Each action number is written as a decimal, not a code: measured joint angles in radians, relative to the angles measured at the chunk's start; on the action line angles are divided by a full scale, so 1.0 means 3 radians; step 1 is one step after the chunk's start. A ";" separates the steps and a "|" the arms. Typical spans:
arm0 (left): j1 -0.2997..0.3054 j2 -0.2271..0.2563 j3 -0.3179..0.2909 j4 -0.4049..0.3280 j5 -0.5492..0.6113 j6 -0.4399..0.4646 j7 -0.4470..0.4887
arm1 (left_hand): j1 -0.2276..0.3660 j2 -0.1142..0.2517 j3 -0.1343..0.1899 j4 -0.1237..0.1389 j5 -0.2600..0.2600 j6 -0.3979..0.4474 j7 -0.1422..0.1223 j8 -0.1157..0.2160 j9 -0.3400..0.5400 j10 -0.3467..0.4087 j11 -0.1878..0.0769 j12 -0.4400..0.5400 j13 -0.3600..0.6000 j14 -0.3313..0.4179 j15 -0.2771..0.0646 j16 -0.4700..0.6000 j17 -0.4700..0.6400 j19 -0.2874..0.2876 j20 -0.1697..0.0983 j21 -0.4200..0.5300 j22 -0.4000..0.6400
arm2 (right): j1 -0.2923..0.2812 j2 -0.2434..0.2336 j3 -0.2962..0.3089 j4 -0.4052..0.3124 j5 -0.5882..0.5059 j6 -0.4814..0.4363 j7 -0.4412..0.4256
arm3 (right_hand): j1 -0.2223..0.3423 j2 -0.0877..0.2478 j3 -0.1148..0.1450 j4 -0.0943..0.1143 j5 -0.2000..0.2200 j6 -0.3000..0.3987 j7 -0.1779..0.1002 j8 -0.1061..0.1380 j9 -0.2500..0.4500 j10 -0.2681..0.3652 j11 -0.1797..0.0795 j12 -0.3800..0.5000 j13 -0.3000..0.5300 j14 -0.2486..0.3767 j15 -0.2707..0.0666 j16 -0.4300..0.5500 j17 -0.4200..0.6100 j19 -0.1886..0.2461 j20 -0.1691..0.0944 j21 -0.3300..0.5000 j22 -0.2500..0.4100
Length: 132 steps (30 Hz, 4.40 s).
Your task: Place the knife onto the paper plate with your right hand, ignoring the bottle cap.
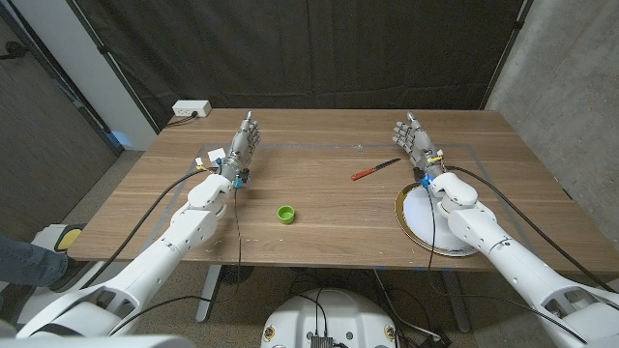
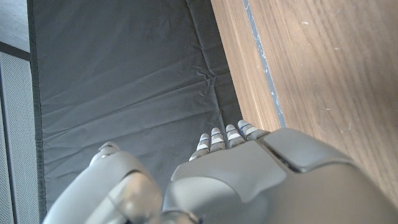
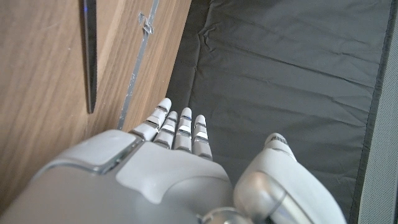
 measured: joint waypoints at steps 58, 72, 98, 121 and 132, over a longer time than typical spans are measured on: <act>0.0193 -0.0040 -0.0428 -0.0295 0.0258 0.0134 -0.0429 | 0.0172 0.0102 -0.0025 -0.0025 0.0025 0.0300 0.0047 0.0058 -0.0001 0.0318 0.0053 0.0051 -0.0001 0.0295 0.0018 0.0026 -0.0009 0.0146 0.0000 0.0023 -0.0009 | -0.0117 0.0167 0.0200 -0.0132 -0.1364 0.0649 -0.0294 | 0.0118 0.0066 0.0036 -0.0121 0.0039 0.0297 -0.0227 0.0073 0.0015 0.0354 -0.0319 0.0071 -0.0002 0.0442 -0.0287 0.0051 -0.0001 0.0483 -0.0017 -0.0014 -0.0001; 0.0338 0.0029 -0.0477 -0.0504 0.0278 0.0211 -0.0353 | 0.0171 0.0102 -0.0029 -0.0029 0.0025 0.0312 0.0035 0.0058 -0.0001 0.0318 0.0053 0.0051 -0.0001 0.0294 0.0018 0.0026 -0.0009 0.0146 0.0000 0.0023 -0.0009 | -0.0182 0.0058 0.0169 -0.0257 -0.1828 0.0737 -0.0645 | 0.0290 0.0087 0.0096 -0.0244 0.0064 0.0435 -0.0452 0.0087 0.0031 0.0453 -0.0519 0.0070 -0.0002 0.0579 -0.0291 0.0051 -0.0010 0.0601 -0.0017 -0.0053 -0.0002; 0.0551 0.0035 -0.0522 -0.0700 0.0298 0.0175 -0.0249 | 0.0211 0.0141 -0.0042 -0.0043 0.0025 0.0330 0.0017 0.0058 -0.0002 0.0335 0.0036 0.0051 -0.0002 0.0311 0.0000 0.0026 0.0000 0.0145 0.0000 0.0007 0.0000 | -0.0329 -0.0283 0.0081 -0.0813 -0.2612 0.0253 -0.1042 | 0.1411 0.0065 0.0434 -0.0525 0.0122 0.0737 -0.0847 0.0112 0.0030 0.0688 -0.0944 0.0048 -0.0010 0.0465 0.0028 -0.0056 -0.0024 0.0479 0.0498 -0.0420 -0.0002; 0.0490 0.0032 -0.0482 -0.0594 0.0316 0.0154 -0.0333 | 0.0220 0.0150 -0.0042 -0.0043 0.0025 0.0467 0.0035 0.0058 -0.0002 0.0443 0.0012 0.0051 -0.0002 0.0330 -0.0018 0.0026 -0.0001 0.0132 0.0013 -0.0007 0.0000 | -0.0345 -0.0589 -0.0115 -0.1380 -0.3325 -0.0614 -0.1068 | 0.1671 0.0022 0.0450 -0.0450 0.0122 0.0791 -0.0900 0.0083 0.0030 0.0787 -0.0990 0.0013 -0.0010 0.0346 -0.0264 -0.0037 -0.0016 0.0481 0.0685 -0.0566 0.0015; 0.0411 0.0016 -0.0438 -0.0475 0.0331 0.0149 -0.0345 | 0.0246 0.0177 -0.0051 -0.0052 0.0025 0.0467 0.0035 0.0058 -0.0002 0.0444 0.0011 0.0051 -0.0002 0.0342 -0.0006 0.0026 -0.0001 0.0132 0.0012 -0.0006 0.0000 | -0.0312 -0.0631 -0.0165 -0.1441 -0.3613 -0.0936 -0.0902 | 0.1684 0.0035 0.0417 -0.0417 0.0120 0.0791 -0.0900 0.0083 0.0046 0.0811 -0.0979 0.0013 -0.0009 0.0159 -0.0293 -0.0052 -0.0016 0.0265 0.0828 -0.0704 0.0006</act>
